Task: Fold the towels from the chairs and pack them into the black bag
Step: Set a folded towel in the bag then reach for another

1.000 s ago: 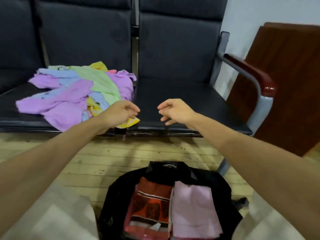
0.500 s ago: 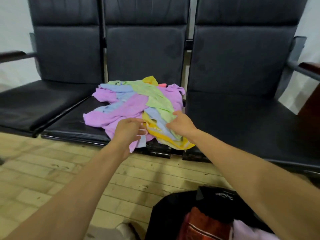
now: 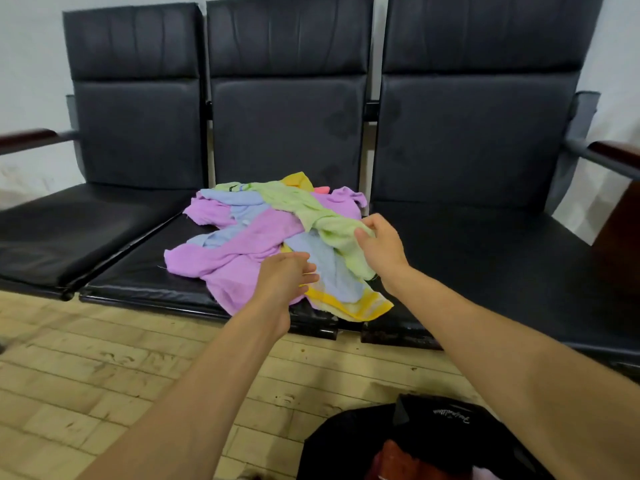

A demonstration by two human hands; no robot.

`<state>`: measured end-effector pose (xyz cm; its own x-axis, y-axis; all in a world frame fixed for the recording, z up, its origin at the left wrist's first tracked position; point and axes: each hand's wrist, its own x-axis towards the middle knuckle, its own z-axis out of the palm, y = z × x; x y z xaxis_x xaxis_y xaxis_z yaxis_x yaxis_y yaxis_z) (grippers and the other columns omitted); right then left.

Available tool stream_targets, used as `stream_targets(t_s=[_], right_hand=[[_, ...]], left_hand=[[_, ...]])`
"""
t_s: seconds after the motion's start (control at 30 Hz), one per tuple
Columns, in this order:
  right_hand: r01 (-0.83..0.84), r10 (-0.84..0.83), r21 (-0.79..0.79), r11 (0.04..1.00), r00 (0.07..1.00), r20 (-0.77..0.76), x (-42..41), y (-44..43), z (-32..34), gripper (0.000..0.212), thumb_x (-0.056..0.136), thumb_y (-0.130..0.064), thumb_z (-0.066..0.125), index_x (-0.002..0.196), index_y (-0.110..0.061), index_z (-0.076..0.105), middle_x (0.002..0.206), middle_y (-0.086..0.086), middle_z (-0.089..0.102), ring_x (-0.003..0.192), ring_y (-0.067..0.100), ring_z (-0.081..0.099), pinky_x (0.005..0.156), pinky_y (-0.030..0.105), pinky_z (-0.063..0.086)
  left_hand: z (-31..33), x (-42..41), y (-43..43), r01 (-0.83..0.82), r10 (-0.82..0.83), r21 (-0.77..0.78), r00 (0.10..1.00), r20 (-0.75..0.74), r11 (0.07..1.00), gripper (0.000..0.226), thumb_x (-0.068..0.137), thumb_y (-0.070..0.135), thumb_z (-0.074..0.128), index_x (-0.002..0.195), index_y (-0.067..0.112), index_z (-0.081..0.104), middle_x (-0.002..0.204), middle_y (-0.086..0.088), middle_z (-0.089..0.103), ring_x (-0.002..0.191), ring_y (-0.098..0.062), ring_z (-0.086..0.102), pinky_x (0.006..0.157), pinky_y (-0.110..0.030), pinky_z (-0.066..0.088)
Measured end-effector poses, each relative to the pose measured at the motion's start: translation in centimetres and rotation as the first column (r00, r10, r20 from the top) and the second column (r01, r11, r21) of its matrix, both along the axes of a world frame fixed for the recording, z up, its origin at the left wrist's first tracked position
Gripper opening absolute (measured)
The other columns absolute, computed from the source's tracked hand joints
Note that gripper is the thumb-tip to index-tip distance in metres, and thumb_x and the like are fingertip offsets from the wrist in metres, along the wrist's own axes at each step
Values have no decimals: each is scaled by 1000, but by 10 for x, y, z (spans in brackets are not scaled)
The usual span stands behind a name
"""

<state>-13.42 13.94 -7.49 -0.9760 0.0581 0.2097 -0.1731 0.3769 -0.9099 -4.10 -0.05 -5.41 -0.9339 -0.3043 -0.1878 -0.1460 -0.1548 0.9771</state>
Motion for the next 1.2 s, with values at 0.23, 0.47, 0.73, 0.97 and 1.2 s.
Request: stream_targets(t_s=[0.23,0.47,0.73,0.97,1.2], right_hand=[[89,-60,-524,847,996,73,7,46,40,8,100,-19,48,96,-22,54,106,9,63,94,23,64,81,44,56],[66,15,-649,758,993,119,29,135,52,28,104,-25,40,129,-14,49,118,9,62,103,24,66,84,44,58],[-159,299,-446,881,917,264,77,226,20,27,104,-25,41,111,-13,65,94,3,69,83,15,66,72,30,55],[-536,604,-279,797,696,389,90,253,9,24,101,-15,45,113,-13,65,97,1,67,82,10,61,70,20,51],[-672,497,130,729,650,575,101,264,8,20,95,-18,60,111,-11,70,94,-9,71,84,4,65,74,16,50]], left_hand=[[15,-13,59,41,-44,163,999,17,986,17,98,12,41,88,10,56,108,-11,61,96,-24,62,92,-36,46],[8,-33,117,127,-200,507,975,93,853,57,100,31,38,148,5,23,145,-21,38,128,-36,46,98,-46,40],[-9,-48,175,160,-334,627,927,170,763,47,98,36,45,130,2,41,127,-26,54,105,-44,58,84,-59,46],[-32,-52,207,212,-344,536,926,158,817,36,98,18,47,130,4,47,125,-18,58,97,-31,62,67,-44,50],[-49,-43,211,193,-251,354,960,125,915,44,87,-6,45,130,5,52,110,-11,64,90,-24,64,73,-37,54]])
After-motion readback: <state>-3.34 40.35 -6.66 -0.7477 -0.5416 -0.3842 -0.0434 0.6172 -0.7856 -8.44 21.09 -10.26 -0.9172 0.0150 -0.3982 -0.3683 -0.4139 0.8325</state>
